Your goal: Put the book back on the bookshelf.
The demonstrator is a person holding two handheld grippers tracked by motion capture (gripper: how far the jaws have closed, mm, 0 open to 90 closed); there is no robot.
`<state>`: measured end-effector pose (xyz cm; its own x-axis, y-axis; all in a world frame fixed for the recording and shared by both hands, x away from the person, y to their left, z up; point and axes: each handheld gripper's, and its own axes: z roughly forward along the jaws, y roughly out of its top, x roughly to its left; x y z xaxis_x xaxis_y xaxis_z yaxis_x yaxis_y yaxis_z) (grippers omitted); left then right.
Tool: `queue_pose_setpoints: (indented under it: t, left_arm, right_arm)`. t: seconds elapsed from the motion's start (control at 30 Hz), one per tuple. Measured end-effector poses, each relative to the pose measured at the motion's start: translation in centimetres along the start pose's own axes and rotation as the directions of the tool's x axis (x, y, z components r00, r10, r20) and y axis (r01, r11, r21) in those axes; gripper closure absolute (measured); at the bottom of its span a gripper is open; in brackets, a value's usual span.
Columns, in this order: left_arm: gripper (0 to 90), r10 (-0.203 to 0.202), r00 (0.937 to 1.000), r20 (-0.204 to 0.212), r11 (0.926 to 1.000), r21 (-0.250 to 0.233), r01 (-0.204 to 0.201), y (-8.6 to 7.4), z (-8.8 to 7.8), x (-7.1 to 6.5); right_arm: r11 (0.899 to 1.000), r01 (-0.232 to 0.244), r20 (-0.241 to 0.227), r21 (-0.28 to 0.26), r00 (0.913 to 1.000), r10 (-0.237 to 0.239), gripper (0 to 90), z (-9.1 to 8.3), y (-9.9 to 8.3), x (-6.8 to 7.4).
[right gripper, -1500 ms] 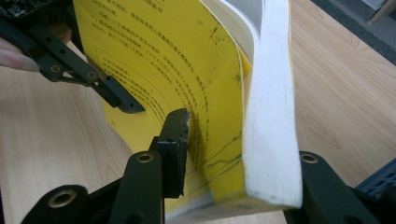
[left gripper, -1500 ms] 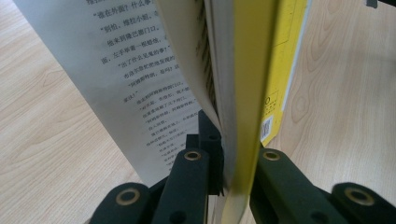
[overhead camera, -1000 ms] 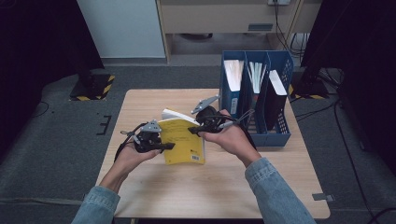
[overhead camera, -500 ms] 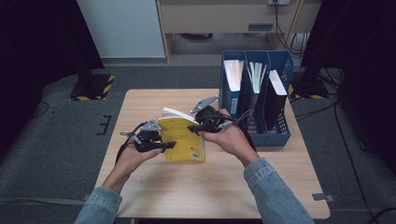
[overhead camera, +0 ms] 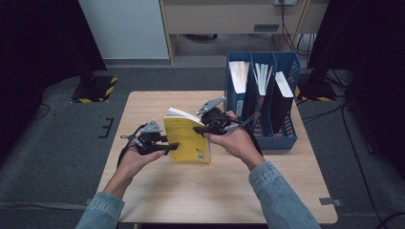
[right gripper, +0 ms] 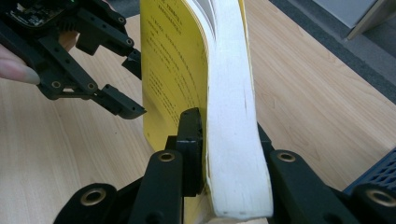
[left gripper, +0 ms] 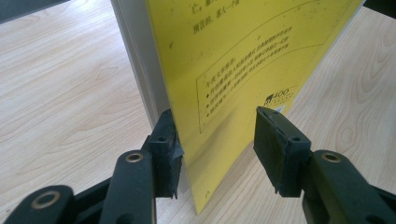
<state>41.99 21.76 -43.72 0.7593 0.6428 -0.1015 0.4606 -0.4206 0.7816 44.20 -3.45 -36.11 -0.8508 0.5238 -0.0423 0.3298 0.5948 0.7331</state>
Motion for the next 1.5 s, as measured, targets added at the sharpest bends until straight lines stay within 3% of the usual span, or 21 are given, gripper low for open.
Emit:
queue_pose_setpoints:
  t: [0.5, 0.97, 1.2, 1.5]
  left_arm:
    - [47.3, -0.008, 0.9992, -0.039, 0.9999, -0.008, 0.008, -0.5, -0.6, 0.3]
    - [40.0, 0.015, 0.9976, -0.068, 0.9997, 0.019, -0.014, -2.5, 0.2, -1.0]
    - [31.6, 0.018, 0.9943, -0.105, 0.9974, 0.071, -0.010, -3.8, 0.9, -0.9]
    - [27.8, 0.006, 0.9891, -0.147, 0.9935, 0.113, 0.011, -5.6, 0.7, -0.3]
  right_arm:
    - [1.000, -0.022, 0.069, -0.018, 0.9974, 0.023, 74.9, -0.4, 0.0, -0.5]
    - [0.998, -0.053, 0.018, -0.021, 0.9984, 0.053, 74.5, -1.0, -1.3, -0.2]
    - [0.998, -0.056, 0.006, -0.033, 0.9984, 0.056, 74.3, -1.1, -1.6, 0.1]
    - [0.998, -0.052, -0.018, -0.041, 0.9985, 0.052, 72.9, -1.2, -1.8, 0.4]
